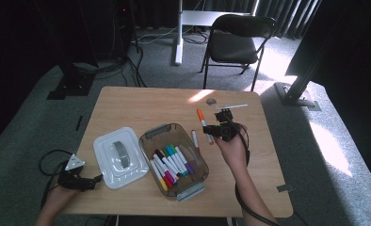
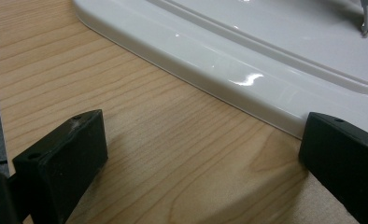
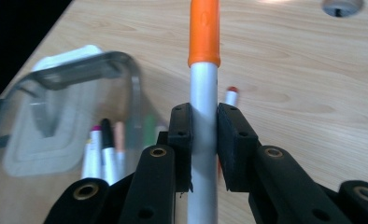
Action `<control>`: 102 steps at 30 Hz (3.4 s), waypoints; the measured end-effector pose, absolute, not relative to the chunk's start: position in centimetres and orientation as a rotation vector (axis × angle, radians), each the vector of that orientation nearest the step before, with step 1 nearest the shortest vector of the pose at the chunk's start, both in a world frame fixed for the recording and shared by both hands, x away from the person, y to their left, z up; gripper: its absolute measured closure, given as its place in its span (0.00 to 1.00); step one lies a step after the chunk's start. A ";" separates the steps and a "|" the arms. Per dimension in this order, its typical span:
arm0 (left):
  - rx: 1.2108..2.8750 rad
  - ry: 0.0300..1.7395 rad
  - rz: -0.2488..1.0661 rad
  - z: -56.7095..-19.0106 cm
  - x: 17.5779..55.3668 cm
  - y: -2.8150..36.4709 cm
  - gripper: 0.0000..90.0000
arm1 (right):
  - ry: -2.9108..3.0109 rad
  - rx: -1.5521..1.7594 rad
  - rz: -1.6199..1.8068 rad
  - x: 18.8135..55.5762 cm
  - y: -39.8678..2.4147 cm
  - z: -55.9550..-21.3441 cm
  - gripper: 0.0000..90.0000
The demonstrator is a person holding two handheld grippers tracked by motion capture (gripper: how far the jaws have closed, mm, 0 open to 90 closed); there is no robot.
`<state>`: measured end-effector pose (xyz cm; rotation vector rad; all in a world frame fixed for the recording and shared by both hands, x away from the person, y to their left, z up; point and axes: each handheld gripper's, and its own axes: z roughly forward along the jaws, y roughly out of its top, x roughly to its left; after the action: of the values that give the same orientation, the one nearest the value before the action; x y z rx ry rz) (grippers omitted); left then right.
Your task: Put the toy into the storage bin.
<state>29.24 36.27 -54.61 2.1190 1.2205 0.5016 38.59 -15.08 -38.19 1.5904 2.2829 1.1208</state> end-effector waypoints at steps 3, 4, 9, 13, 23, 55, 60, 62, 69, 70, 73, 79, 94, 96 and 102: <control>2.118 1.220 0.503 -54.6 29.2 36.3 0.02 | 2.306 1.544 1.151 37.9 -14.3 -37.5 0.85; 2.119 1.219 0.503 -54.6 29.2 36.3 0.02 | 2.314 1.527 1.157 37.6 -14.0 -37.4 0.85; 2.119 1.219 0.503 -54.6 29.2 36.3 0.02 | 2.371 1.470 1.160 36.7 -12.4 -37.2 0.85; 2.119 1.219 0.503 -54.6 29.2 36.3 0.02 | 2.418 1.435 1.154 36.4 -11.2 -37.6 0.85; 2.119 1.220 0.503 -54.6 29.2 36.3 0.02 | 2.529 1.380 1.110 35.9 -8.4 -39.2 0.85; 2.121 1.218 0.501 -54.6 29.2 36.3 0.02 | 2.780 1.305 0.604 37.5 -1.7 -45.2 0.84; 2.120 1.218 0.501 -54.6 29.2 36.3 0.02 | 2.784 1.299 0.619 37.3 -1.7 -45.2 0.79; 2.122 1.217 0.502 -54.6 29.2 36.3 0.02 | 2.777 1.292 0.647 37.2 -1.9 -44.9 0.78; 2.120 1.217 0.503 -54.6 29.3 36.3 0.02 | 2.723 1.298 0.885 36.3 -4.4 -42.1 0.72; 2.120 1.217 0.503 -54.6 29.3 36.3 0.02 | 2.705 1.303 0.911 36.3 -4.9 -41.6 0.71; 2.120 1.217 0.503 -54.6 29.3 36.3 0.02 | 2.648 1.323 1.002 36.2 -6.6 -40.0 0.69; 2.121 1.216 0.504 -54.6 29.3 36.3 0.02 | 2.519 1.378 1.124 36.6 -9.9 -37.8 0.63; 2.121 1.218 0.501 -54.6 29.2 36.3 0.02 | 2.356 1.566 1.031 40.0 -14.5 -41.1 0.58; 2.121 1.218 0.501 -54.6 29.2 36.3 0.02 | 2.351 1.570 1.024 40.2 -14.6 -41.6 0.58; 2.120 1.218 0.501 -54.6 29.2 36.3 0.02 | 2.374 1.602 0.977 41.7 -14.8 -44.4 0.59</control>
<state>29.24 36.26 -54.61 2.1203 1.2181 0.5010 41.71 -14.77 -44.44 1.6024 2.3736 0.9768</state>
